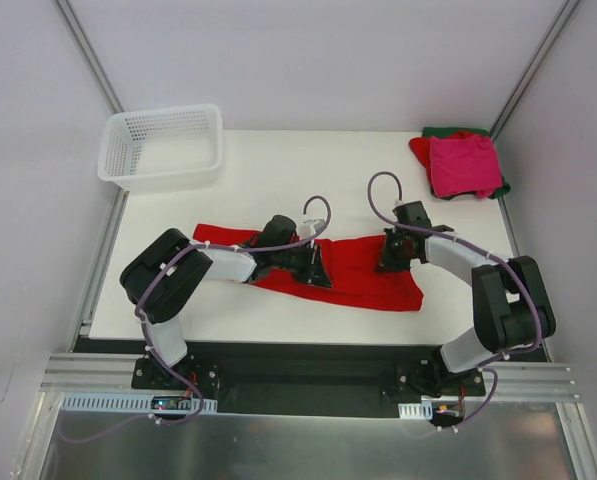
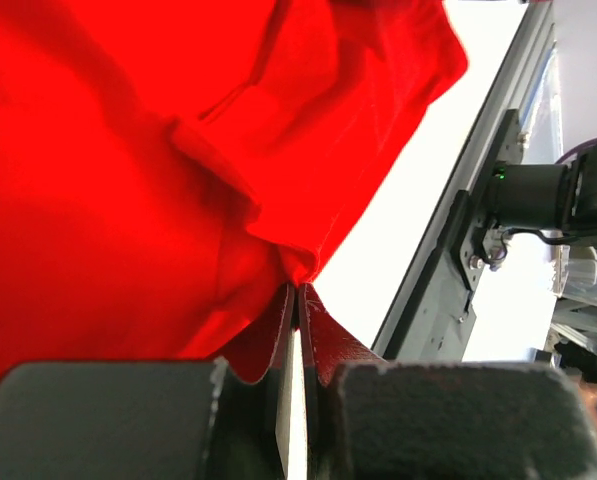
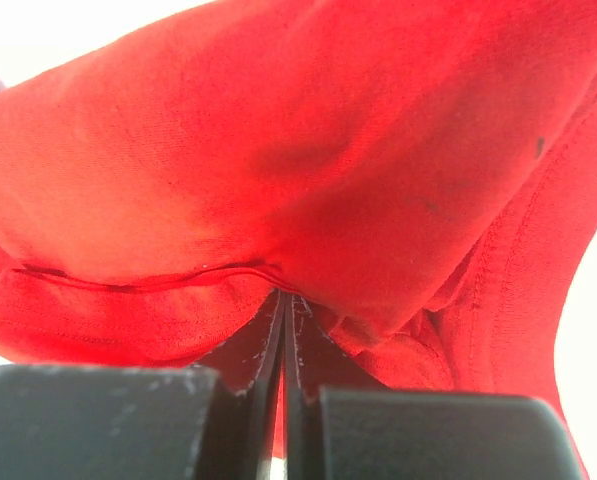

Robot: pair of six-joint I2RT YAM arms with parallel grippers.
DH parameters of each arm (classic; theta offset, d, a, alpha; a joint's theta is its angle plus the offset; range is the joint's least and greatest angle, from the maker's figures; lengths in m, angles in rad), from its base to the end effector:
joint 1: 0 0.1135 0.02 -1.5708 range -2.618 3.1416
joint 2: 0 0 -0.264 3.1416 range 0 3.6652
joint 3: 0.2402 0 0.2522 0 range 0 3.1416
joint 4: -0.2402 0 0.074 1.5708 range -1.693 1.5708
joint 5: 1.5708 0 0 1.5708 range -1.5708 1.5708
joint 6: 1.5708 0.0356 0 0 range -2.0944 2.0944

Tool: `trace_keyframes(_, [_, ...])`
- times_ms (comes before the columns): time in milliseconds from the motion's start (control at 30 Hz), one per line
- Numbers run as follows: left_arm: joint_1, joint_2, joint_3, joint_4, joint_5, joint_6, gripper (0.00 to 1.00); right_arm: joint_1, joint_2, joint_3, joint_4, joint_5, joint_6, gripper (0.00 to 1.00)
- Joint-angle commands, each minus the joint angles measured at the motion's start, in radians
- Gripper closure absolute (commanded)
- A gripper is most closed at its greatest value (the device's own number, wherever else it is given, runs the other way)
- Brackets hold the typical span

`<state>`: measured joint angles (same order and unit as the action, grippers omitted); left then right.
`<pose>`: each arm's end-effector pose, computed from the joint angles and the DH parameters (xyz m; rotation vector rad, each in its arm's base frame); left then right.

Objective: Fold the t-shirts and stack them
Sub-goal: Fold the other side of the tshirt into a rectangle

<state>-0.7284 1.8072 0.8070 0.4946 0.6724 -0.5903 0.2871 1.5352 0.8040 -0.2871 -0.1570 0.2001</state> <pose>0.2492 -0.2520 0.1471 0.6224 2.2299 -1.4451 0.2768 0.0875 0.1655 -0.1721 2.6122 0.3788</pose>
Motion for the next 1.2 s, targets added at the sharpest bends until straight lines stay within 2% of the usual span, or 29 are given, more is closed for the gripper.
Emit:
trace_keyframes(0, [-0.009,-0.074,-0.014,0.001,0.006,0.004,1.00,0.012,0.025,0.011,-0.001,-0.004,-0.011,0.99])
trace_keyframes(533, [-0.011,-0.106,-0.094,-0.030,-0.008,0.029,1.00,0.026,0.039,0.029,-0.018,0.013,-0.016,0.99])
trace_keyframes(700, [-0.012,-0.120,-0.103,-0.036,-0.020,0.029,0.64,0.030,0.031,0.029,-0.024,0.019,-0.016,0.99])
trace_keyframes(800, [-0.013,-0.141,-0.092,-0.045,-0.023,0.030,0.55,0.032,0.016,0.029,-0.034,0.028,-0.019,0.99])
trace_keyframes(1000, [-0.012,-0.206,-0.052,-0.094,-0.017,0.037,0.52,0.035,-0.097,0.031,-0.093,0.077,-0.019,0.99])
trace_keyframes(1133, [-0.014,-0.267,-0.020,-0.146,-0.016,0.050,0.51,0.038,-0.237,0.040,-0.187,0.137,-0.025,0.82])
trace_keyframes(1167, [-0.013,-0.284,-0.012,-0.166,-0.016,0.055,0.51,0.038,-0.262,0.040,-0.199,0.146,-0.027,0.80])
